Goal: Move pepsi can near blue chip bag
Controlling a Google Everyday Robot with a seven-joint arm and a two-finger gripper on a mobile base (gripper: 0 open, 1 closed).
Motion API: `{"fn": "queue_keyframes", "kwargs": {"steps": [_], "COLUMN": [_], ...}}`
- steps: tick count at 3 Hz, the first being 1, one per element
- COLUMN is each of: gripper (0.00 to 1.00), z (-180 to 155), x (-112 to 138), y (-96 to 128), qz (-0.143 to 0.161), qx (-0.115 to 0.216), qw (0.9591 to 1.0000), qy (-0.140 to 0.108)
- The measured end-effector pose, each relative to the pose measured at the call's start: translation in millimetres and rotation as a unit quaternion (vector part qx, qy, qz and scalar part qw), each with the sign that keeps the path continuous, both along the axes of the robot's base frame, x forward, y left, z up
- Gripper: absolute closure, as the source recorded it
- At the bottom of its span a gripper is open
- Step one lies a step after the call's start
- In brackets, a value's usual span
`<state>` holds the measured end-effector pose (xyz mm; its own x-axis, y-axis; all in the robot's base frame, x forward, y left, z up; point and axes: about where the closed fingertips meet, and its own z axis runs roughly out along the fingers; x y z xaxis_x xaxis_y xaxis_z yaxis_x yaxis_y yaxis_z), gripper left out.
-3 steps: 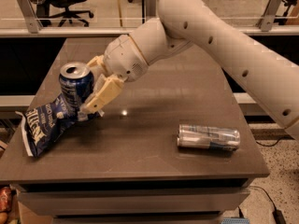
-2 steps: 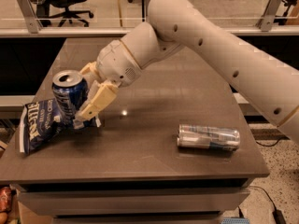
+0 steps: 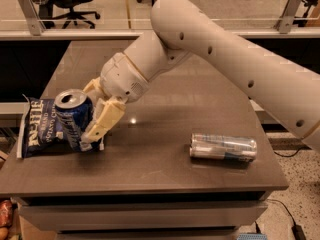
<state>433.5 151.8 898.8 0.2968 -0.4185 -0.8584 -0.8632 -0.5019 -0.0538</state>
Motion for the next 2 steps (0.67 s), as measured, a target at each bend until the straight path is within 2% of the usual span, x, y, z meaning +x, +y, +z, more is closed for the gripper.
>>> {"fn": "queue_keyframes", "kwargs": {"steps": [2], "gripper": [1.0], "z": [-5.1], "x": [-6.9], "y": [-9.5], "qz": [-0.009], "qx": [-0.021], "qw": [0.9997], "qy": [-0.007]}}
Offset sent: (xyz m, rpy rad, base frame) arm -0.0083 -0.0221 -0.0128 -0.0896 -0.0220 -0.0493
